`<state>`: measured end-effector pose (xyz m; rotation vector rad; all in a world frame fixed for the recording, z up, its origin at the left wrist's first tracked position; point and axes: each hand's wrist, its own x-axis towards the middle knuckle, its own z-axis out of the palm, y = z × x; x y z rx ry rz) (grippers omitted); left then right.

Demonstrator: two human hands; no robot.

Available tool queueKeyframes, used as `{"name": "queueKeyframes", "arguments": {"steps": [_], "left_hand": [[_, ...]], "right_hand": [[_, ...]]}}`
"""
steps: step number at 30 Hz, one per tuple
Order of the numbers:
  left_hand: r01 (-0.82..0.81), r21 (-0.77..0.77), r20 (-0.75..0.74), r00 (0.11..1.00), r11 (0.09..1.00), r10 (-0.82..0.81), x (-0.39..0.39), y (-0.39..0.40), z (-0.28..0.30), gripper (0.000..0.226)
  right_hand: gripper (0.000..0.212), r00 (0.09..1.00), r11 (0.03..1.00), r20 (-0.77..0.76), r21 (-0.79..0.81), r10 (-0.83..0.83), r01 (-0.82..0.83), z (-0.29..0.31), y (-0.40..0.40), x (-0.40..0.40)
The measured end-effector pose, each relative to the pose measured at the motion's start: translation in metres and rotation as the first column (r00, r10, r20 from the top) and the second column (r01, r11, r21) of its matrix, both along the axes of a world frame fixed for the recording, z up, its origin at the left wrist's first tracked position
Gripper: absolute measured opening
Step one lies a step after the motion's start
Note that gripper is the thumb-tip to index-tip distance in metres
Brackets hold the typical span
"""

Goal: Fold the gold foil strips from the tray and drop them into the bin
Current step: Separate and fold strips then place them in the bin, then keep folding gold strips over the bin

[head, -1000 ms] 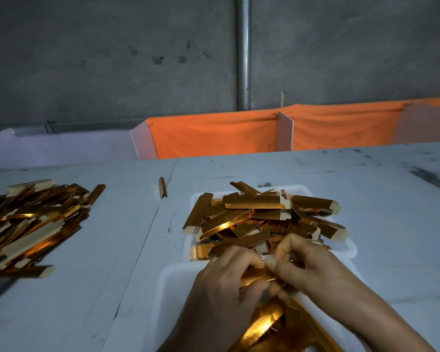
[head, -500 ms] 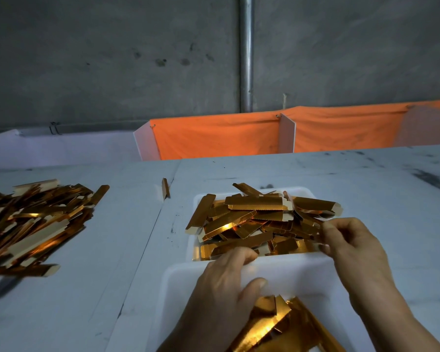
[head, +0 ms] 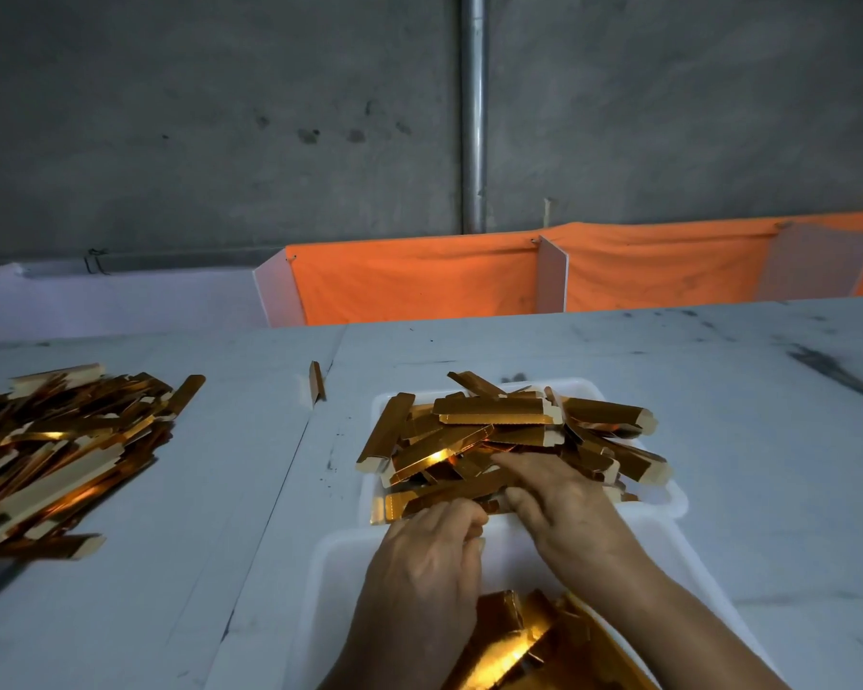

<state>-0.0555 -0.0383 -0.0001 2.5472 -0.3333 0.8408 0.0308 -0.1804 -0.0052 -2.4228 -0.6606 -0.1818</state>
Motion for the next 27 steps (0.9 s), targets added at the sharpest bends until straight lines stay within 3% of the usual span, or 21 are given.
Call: {"name": "queueKeyframes", "arguments": {"steps": [4,6,9,14,20,22,25,27], "left_hand": [[-0.019,0.002,0.021,1.0,1.0,0.019,-0.001,0.0,0.001,0.015],[-0.027,0.002,0.008,1.0,1.0,0.027,-0.002,-0.003,0.002,0.018],[-0.03,0.001,-0.002,1.0,1.0,0.03,-0.003,-0.005,0.004,0.017],[-0.129,-0.027,-0.015,0.992,0.991,0.129,-0.002,-0.002,0.005,0.022],[-0.139,-0.036,-0.081,0.987,0.99,0.136,-0.001,-0.002,-0.002,0.038],[-0.124,-0.016,-0.081,0.989,0.992,0.122,-0.002,-0.002,0.0,0.04],[-0.165,-0.018,-0.17,0.972,0.986,0.16,-0.001,-0.005,-0.001,0.039],[-0.177,-0.009,-0.22,0.96,0.984,0.171,0.0,-0.003,-0.003,0.039]], "right_hand": [[0.042,1.0,0.993,0.005,-0.114,0.01,-0.009,-0.008,0.008,0.006],[0.036,1.0,0.999,0.01,-0.032,-0.011,0.012,-0.007,0.01,0.01],[0.021,0.996,0.966,0.009,0.243,-0.094,0.089,-0.003,0.007,0.009],[0.021,0.989,0.782,-0.023,0.609,-0.147,0.131,0.01,-0.014,0.005],[0.012,0.945,0.53,-0.326,0.798,-0.021,0.287,0.011,-0.029,0.008],[0.014,0.927,0.557,-0.375,0.767,-0.014,0.319,0.006,-0.029,0.009],[0.024,0.925,0.712,-0.372,0.63,-0.073,0.31,0.0,-0.029,0.012],[0.029,0.921,0.723,-0.381,0.612,-0.087,0.321,-0.001,-0.028,0.013]]}}
